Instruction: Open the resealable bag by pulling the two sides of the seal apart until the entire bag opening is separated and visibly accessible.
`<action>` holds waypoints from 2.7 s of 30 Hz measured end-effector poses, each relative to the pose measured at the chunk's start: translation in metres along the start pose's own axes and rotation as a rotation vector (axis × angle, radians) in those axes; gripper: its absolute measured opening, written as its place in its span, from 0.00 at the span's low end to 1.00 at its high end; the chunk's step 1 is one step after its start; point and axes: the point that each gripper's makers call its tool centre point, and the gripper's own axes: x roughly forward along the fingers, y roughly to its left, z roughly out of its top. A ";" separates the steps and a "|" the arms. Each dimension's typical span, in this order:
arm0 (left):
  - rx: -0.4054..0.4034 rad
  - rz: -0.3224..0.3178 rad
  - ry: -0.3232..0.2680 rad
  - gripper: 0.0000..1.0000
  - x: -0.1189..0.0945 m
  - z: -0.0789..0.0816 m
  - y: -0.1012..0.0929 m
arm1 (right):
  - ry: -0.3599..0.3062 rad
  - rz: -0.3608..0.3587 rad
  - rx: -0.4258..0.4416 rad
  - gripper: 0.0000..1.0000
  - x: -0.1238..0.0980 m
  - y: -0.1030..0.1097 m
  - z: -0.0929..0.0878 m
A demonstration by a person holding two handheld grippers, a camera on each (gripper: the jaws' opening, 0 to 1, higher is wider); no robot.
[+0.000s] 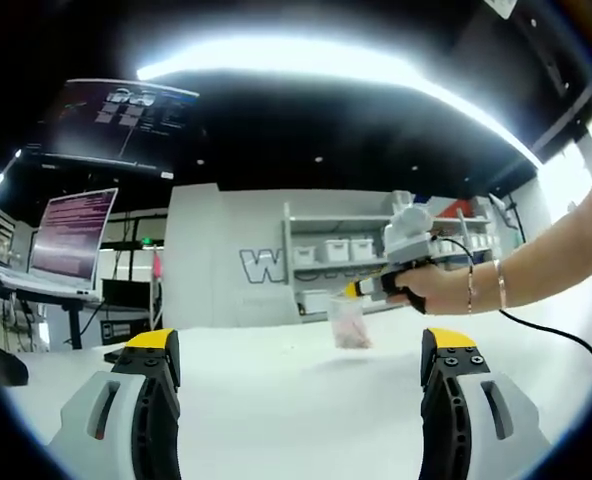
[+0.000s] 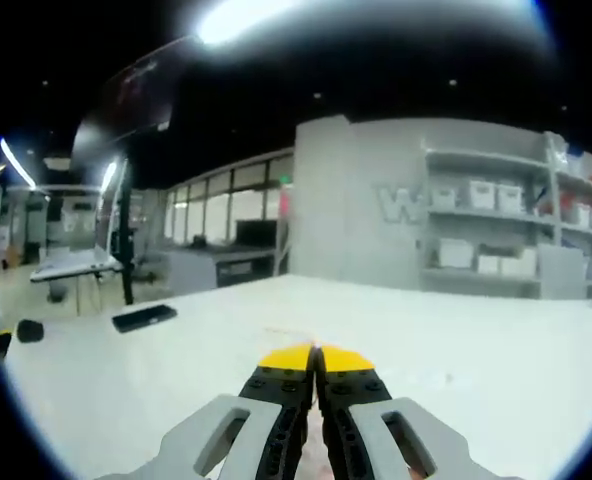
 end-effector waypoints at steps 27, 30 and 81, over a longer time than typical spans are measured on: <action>0.005 -0.014 -0.004 0.99 0.000 0.000 -0.005 | 0.033 -0.060 -0.086 0.00 0.039 -0.026 0.001; 0.003 -0.014 -0.006 0.99 0.000 0.000 -0.005 | 0.047 -0.065 -0.101 0.00 0.041 -0.025 -0.006; -0.024 -0.015 -0.025 0.99 0.000 0.006 -0.006 | 0.123 0.232 -0.181 0.21 0.017 0.069 -0.072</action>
